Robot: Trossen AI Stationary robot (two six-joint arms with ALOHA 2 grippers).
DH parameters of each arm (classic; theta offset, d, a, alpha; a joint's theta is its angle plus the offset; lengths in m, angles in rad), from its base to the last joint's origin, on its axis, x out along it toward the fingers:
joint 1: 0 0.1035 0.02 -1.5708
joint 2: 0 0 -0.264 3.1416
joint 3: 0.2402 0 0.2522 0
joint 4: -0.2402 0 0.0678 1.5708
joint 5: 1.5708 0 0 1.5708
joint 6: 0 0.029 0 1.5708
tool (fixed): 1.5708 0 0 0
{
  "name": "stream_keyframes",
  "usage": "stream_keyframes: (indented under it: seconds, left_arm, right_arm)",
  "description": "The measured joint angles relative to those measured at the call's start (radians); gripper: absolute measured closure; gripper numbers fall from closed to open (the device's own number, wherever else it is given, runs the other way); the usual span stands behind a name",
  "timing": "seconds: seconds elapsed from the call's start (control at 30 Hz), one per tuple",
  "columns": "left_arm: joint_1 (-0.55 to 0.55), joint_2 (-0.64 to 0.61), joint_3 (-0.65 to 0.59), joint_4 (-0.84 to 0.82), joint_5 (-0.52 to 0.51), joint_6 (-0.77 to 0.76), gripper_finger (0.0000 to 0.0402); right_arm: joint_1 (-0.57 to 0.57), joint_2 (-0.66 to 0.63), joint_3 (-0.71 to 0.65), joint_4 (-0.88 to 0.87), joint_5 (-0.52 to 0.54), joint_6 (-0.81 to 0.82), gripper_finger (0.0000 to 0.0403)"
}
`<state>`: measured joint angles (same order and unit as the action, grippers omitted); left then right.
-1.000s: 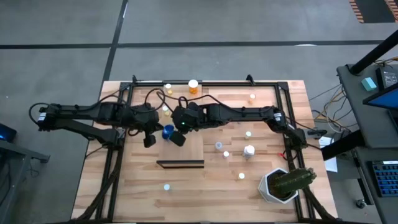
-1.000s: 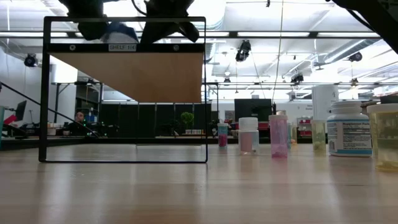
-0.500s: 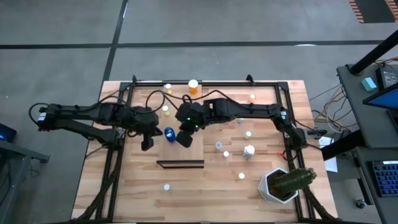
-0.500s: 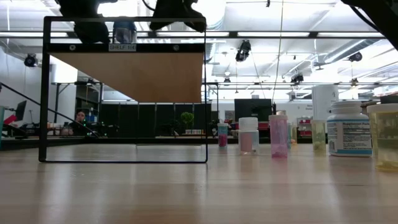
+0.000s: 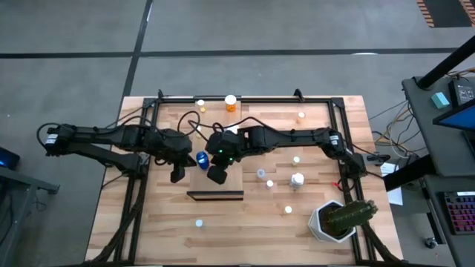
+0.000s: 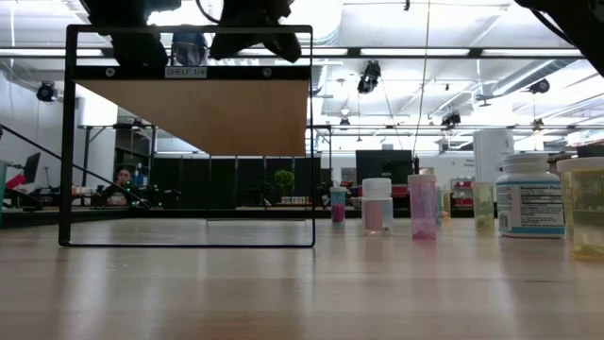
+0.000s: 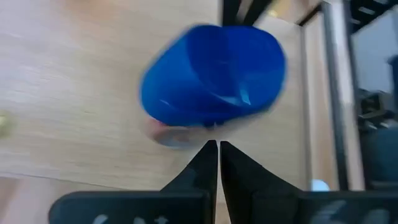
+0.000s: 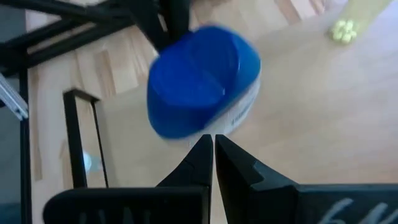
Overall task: Pick and place medicine bottles onto shelf by color
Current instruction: Put the dark blue tablet bottle on the shelf
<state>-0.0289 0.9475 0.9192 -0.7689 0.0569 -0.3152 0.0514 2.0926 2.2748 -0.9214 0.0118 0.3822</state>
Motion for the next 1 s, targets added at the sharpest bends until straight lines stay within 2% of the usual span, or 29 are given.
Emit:
stream_keyframes:
  seconds: [0.2,0.5,0.6,0.73,0.9,1.0]
  left_arm:
    - [0.001,-0.019,0.0,-0.008,-0.067,0.006,0.0401]
    - [0.002,-0.025,0.0,-0.014,-0.189,0.005,0.0401]
    - [0.001,-0.034,0.014,-0.061,-0.191,-0.011,0.0401]
    - [0.001,-0.064,0.038,-0.127,-0.173,-0.047,0.0401]
    - [0.0,-0.106,0.04,-0.129,-0.042,-0.1,0.0401]
    - [-0.01,-0.113,0.036,-0.129,0.028,-0.126,0.0401]
  right_arm:
    - [-0.006,0.0,-0.003,0.023,0.057,0.001,0.0394]
    - [-0.026,0.0,-0.006,0.09,0.064,-0.016,0.0394]
    - [-0.028,-0.002,-0.006,0.076,0.067,-0.028,0.0394]
    - [-0.032,-0.015,-0.007,0.035,0.068,-0.043,0.0394]
    - [-0.032,-0.023,-0.007,-0.019,0.061,-0.045,0.0394]
    - [-0.025,-0.022,-0.007,-0.014,-0.014,-0.067,0.0394]
